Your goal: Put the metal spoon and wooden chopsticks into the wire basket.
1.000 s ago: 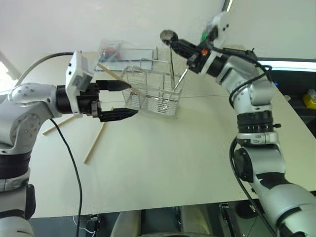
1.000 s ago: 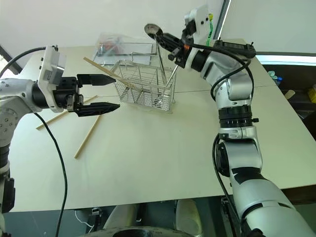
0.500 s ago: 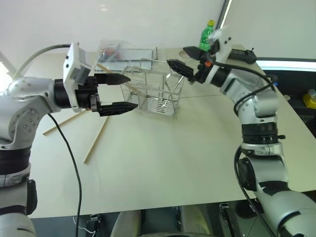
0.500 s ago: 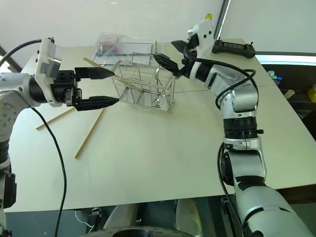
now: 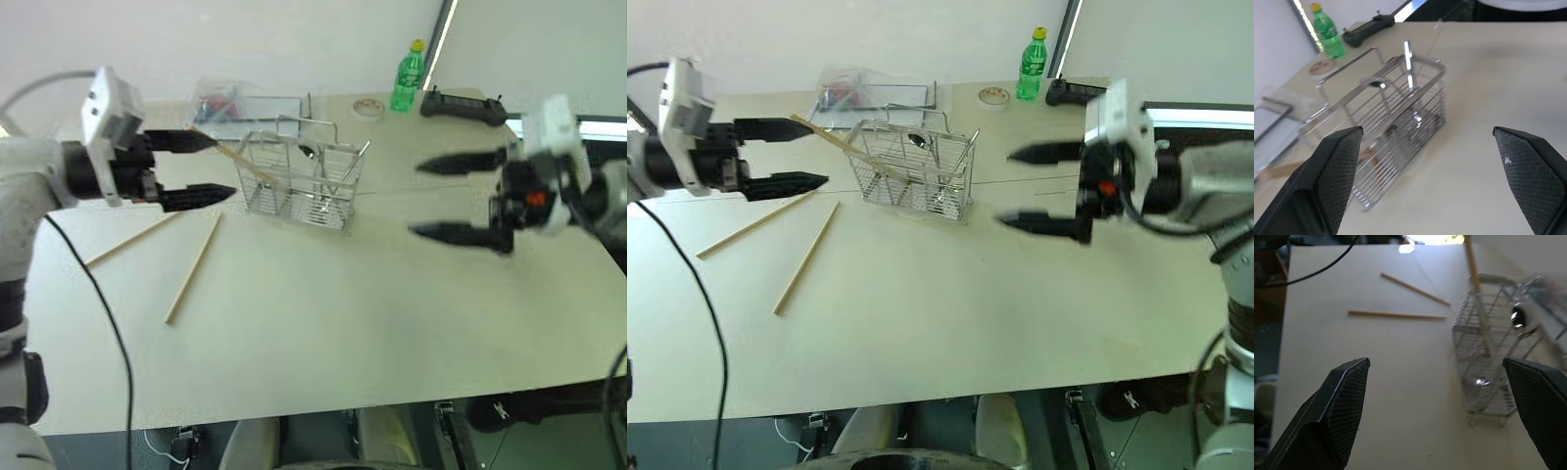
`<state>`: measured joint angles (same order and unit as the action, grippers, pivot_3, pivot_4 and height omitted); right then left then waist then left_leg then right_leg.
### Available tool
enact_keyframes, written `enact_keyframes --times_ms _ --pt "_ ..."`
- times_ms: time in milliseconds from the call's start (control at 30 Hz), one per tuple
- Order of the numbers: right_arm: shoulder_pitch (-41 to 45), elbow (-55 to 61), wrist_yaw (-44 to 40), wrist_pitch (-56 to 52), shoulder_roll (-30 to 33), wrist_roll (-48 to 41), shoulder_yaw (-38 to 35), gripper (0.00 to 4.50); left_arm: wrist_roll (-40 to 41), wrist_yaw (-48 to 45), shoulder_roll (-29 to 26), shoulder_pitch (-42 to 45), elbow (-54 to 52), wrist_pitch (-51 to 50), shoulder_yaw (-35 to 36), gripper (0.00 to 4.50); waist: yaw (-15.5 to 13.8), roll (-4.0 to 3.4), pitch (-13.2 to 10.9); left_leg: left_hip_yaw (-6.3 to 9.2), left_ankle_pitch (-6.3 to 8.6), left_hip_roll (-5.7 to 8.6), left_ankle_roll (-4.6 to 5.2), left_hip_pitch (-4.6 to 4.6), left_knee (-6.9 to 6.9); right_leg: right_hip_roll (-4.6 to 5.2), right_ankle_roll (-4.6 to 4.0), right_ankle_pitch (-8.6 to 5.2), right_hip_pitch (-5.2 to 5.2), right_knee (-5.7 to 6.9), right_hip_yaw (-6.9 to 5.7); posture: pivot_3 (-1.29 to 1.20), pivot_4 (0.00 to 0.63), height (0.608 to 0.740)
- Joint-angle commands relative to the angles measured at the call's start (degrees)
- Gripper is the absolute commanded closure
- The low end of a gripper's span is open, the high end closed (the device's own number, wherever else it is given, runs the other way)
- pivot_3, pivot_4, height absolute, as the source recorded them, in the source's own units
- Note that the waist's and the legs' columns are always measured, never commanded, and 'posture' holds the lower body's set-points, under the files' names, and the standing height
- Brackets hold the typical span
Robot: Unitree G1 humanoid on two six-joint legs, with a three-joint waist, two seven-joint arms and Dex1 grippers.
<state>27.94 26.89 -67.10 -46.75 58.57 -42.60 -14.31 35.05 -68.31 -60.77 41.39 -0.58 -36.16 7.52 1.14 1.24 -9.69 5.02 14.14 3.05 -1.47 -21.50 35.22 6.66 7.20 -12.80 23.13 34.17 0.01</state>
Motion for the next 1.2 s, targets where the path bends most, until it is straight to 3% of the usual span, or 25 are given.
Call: enact_keyframes --times_ms 33,267,433,667,933,1200 --pt "-3.9 5.0 3.3 2.3 -1.3 -0.3 -2.1 0.04 -5.1 -4.6 -3.7 2.7 8.8 5.1 -0.5 0.0 -0.1 -0.01 0.0 -0.02 0.0 -0.03 0.0 0.03 0.0 0.0 0.05 -0.18 -0.02 0.01 0.0 0.0 0.15 0.725" --pt "-8.6 8.3 12.1 3.7 -6.3 1.2 0.0 0.04 -17.3 -10.7 -3.4 7.4 28.3 16.6 -8.3 0.0 -0.8 0.05 0.0 -0.03 0.0 -0.08 -0.01 -0.07 0.05 0.11 -0.19 -0.03 0.01 -0.04 -0.03 0.0 0.15 0.725" --pt "-9.9 8.8 18.1 4.0 -9.3 2.2 1.1 0.04 -27.9 -9.8 2.3 13.4 47.2 28.2 -14.4 0.0 -0.8 0.12 0.1 -0.03 0.0 0.07 -0.01 -0.24 0.06 0.13 0.01 0.08 0.13 -0.06 -0.05 0.0 0.15 0.725" --pt "-11.4 11.4 24.1 1.6 -10.4 -0.2 0.2 0.04 -40.7 -0.1 11.8 23.5 69.3 40.7 -20.3 0.0 -1.1 0.39 0.0 0.03 -0.01 0.06 0.0 -0.3 0.16 0.11 0.03 0.09 0.14 -0.01 -0.13 0.0 0.15 0.725" --pt "-15.0 15.7 29.8 -1.6 -9.9 -3.8 -4.1 0.04 -43.0 5.2 18.2 28.7 75.8 38.8 -17.2 0.0 -1.6 0.47 0.0 0.05 0.0 0.07 0.02 -0.46 0.26 0.11 0.21 0.19 0.23 0.03 -0.16 0.0 0.15 0.725" --pt "-15.3 16.3 32.7 -3.5 -9.2 -8.0 -6.1 0.04 -45.2 9.3 17.7 29.3 76.7 39.2 -16.1 0.0 -1.6 0.51 0.0 0.07 0.01 0.04 0.03 -0.56 0.61 0.1 0.27 0.23 0.2 0.06 -0.17 0.0 0.15 0.725"
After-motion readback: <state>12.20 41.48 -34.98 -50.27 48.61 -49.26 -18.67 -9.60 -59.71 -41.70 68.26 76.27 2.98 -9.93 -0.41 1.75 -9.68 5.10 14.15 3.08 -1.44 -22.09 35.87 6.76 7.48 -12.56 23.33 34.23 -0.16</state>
